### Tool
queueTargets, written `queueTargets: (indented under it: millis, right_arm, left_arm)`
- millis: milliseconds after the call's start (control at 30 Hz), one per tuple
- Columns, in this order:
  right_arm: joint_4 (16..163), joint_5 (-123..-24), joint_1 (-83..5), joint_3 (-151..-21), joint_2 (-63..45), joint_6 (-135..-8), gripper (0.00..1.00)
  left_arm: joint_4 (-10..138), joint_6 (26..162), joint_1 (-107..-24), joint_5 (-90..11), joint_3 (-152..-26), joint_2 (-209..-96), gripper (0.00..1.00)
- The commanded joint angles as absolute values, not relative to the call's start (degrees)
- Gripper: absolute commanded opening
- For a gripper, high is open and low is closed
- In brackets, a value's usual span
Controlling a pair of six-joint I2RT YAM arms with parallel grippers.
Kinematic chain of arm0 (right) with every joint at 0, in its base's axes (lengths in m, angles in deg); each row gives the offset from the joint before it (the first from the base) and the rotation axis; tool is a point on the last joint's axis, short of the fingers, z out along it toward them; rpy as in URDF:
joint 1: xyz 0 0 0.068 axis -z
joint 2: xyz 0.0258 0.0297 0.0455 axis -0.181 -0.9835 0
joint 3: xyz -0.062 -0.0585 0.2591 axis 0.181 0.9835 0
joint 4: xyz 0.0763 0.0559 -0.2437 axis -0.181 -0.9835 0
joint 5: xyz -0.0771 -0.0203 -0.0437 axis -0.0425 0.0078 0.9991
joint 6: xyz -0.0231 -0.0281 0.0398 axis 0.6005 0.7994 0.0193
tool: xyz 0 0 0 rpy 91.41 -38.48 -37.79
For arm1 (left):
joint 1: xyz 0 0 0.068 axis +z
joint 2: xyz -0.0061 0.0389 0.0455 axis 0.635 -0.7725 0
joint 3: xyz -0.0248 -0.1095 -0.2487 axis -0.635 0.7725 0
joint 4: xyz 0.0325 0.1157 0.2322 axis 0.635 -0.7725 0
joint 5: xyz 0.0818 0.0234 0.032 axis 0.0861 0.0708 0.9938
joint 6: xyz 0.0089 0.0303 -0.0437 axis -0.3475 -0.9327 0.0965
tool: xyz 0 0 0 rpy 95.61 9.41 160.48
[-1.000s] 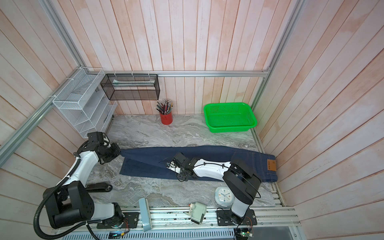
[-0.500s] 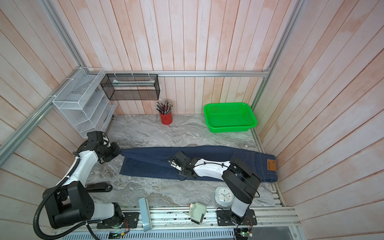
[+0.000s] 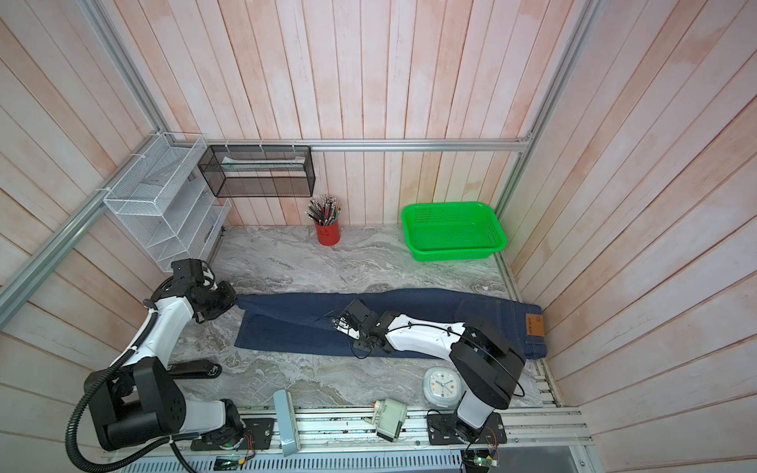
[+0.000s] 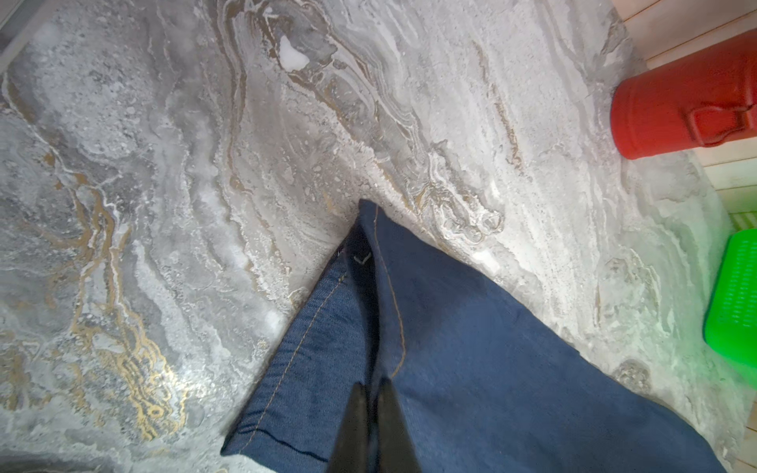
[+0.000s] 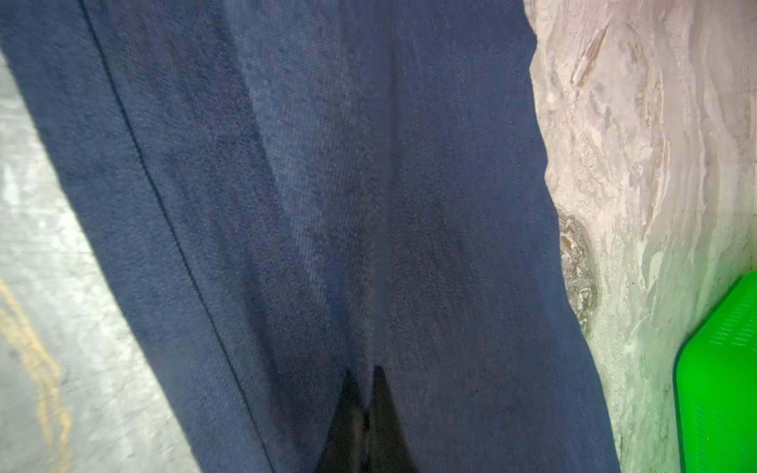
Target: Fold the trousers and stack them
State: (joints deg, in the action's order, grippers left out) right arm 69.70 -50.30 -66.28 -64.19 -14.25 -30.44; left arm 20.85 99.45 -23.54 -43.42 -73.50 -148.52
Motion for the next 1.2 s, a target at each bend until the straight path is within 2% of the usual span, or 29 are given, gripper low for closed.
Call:
queueTargets:
  millis: [0, 367, 733, 933, 1167]
  right_arm:
    - [64.97, -52.42, -67.18, -64.61, -11.5, -32.14, 0.0]
    - [62.35, -54.84, -70.26, -62.84, -11.17, -33.66, 0.0]
    - [61.98, -51.69, -70.58, -65.95, -6.77, -33.34, 0.0]
    - [63.2, -54.21, -72.36, -62.04, -8.13, -33.8, 0.0]
    - [65.45, -56.41, -74.42, -59.06, -13.4, -33.59, 0.0]
  left_arm:
    - [21.17, 98.99, -23.03, -41.7, -72.16, -145.24, 0.0]
    - [19.14, 98.85, -22.32, -40.32, -66.65, -136.18, 0.0]
    - [15.3, 102.37, -22.29, -44.19, -70.31, -124.63, 0.0]
    - [14.93, 105.89, -22.25, -36.69, -62.62, -121.72, 0.0]
    - [19.87, 107.45, -22.33, -32.07, -60.13, -124.97, 0.0]
